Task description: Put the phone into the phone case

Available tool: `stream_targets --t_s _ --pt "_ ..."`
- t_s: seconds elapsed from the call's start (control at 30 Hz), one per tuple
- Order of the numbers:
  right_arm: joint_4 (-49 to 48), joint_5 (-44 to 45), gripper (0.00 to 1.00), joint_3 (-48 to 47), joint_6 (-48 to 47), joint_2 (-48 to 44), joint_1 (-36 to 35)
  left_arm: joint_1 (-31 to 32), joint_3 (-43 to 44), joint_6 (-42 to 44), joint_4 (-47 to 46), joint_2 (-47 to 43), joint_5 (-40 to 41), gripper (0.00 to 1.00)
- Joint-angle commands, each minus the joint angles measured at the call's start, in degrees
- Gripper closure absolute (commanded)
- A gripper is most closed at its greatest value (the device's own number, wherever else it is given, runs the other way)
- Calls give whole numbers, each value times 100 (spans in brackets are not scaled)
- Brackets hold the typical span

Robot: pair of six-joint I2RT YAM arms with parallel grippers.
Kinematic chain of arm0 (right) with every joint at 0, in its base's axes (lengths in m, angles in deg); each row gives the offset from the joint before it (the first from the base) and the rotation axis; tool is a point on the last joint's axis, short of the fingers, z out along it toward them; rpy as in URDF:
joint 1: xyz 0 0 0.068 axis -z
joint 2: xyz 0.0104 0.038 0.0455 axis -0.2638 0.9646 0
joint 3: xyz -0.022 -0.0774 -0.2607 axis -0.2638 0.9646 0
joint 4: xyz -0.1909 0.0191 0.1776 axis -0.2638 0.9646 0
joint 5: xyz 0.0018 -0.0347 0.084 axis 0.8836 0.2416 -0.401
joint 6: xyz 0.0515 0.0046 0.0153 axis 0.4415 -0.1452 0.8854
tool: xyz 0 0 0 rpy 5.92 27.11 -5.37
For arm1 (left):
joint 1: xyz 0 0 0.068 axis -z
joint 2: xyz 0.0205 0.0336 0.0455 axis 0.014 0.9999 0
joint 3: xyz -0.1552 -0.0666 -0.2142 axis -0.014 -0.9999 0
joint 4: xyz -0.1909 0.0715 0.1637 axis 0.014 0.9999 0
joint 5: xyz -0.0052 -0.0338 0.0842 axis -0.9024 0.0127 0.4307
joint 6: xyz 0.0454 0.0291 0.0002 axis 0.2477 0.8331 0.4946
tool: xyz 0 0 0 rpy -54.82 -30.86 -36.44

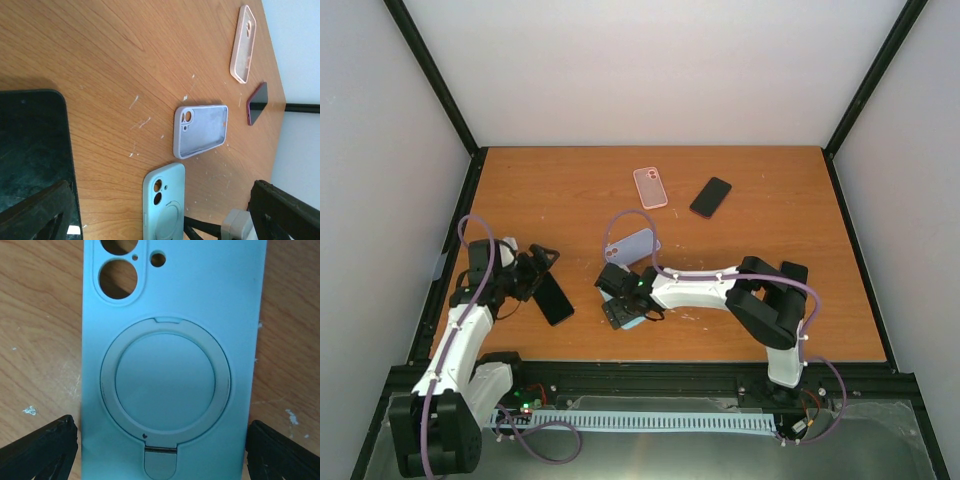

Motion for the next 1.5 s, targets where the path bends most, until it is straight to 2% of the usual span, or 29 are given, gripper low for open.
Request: stream_targets --t_s 0.0,0.27,0.37,0.5,0.6,0.7,0.77,0.83,0.97,1.1,1.2,1.3,1.4,1.47 --pt "37 74 10 -133 -134 239 -72 -36 -59 136 -326 -25 -506 5" --pt "-143 148 20 68 -23 41 -72 -30 -245 195 -623 -41 -1139 16" --pt "-404 -27 23 290 149 -230 -59 -26 -385 406 -1094 1 -1900 22" --pt "-942 -575 27 662 535 -579 75 -22 -522 522 -1720 380 -2749 23" --pt "-1651 -1309 28 1051 897 -898 273 19 -600 506 -2069 688 -3197 26" --pt "-2862 -2241 28 1721 1453 -1425 509 110 -665 456 -2270 727 -3284 27" --pt "-3659 -2656 28 2115 1837 -1689 656 172 -892 138 -2827 688 -3562 24" --pt "-4255 -2896 28 2408 2157 -1880 760 184 -1092 -219 -3316 659 -3832 24" --pt "-5149 -3275 29 2739 2612 -2041 824 354 -1197 -515 -3616 451 -3644 24" --pt "-5844 -3597 29 2870 2914 -1994 819 856 -1311 -1017 -4355 548 -3579 27" --pt "-5909 -3595 29 2934 2963 -1991 823 1113 -1213 -1047 -4431 773 -3457 36" --pt "-5958 -3589 29 3021 3003 -2008 821 1267 -1190 -1098 -4469 879 -3284 51" --pt "-5958 -3587 29 3075 3001 -2013 823 1442 -1199 -1240 -4716 973 -3239 75" --pt "-5930 -3550 28 3114 2974 -2024 824 1561 -1186 -1282 -4740 984 -3165 88"
